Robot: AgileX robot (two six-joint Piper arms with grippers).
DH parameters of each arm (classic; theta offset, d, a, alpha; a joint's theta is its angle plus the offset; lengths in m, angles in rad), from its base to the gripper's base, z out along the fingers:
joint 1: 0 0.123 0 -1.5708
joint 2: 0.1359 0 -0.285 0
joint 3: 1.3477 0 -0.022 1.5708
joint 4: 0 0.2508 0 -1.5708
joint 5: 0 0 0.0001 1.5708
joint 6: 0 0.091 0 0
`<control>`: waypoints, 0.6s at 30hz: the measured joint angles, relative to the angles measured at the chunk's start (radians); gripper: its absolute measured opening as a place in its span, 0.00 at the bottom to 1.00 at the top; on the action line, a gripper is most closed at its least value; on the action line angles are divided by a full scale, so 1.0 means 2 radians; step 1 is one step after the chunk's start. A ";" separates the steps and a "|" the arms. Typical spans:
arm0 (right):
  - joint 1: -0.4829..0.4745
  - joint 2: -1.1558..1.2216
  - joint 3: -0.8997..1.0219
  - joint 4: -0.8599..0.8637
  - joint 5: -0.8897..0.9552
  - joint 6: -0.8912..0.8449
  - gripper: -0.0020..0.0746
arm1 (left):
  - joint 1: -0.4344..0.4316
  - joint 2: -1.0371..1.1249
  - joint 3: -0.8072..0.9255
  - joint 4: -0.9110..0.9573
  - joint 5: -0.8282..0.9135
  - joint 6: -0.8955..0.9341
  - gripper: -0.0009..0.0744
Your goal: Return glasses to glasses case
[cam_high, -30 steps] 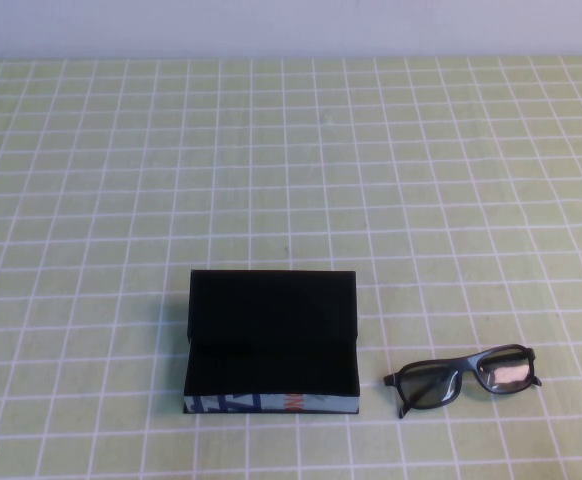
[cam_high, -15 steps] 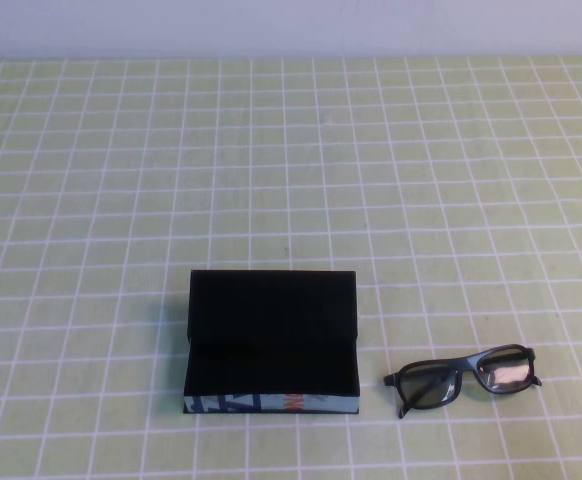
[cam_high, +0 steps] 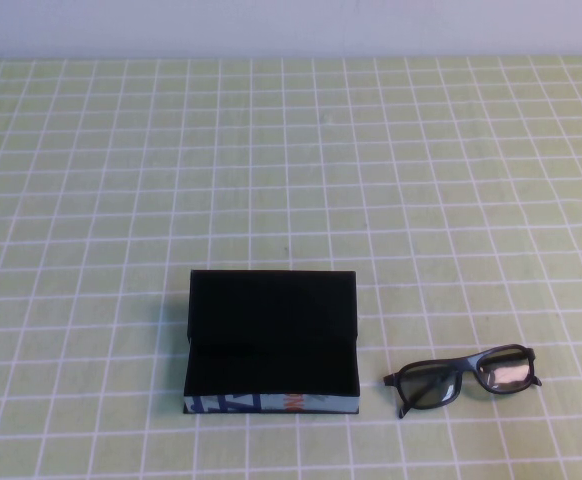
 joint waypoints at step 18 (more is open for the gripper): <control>0.000 -0.004 -0.107 0.035 -0.233 0.000 0.00 | 0.000 -0.002 -0.010 0.000 -0.271 -0.212 0.01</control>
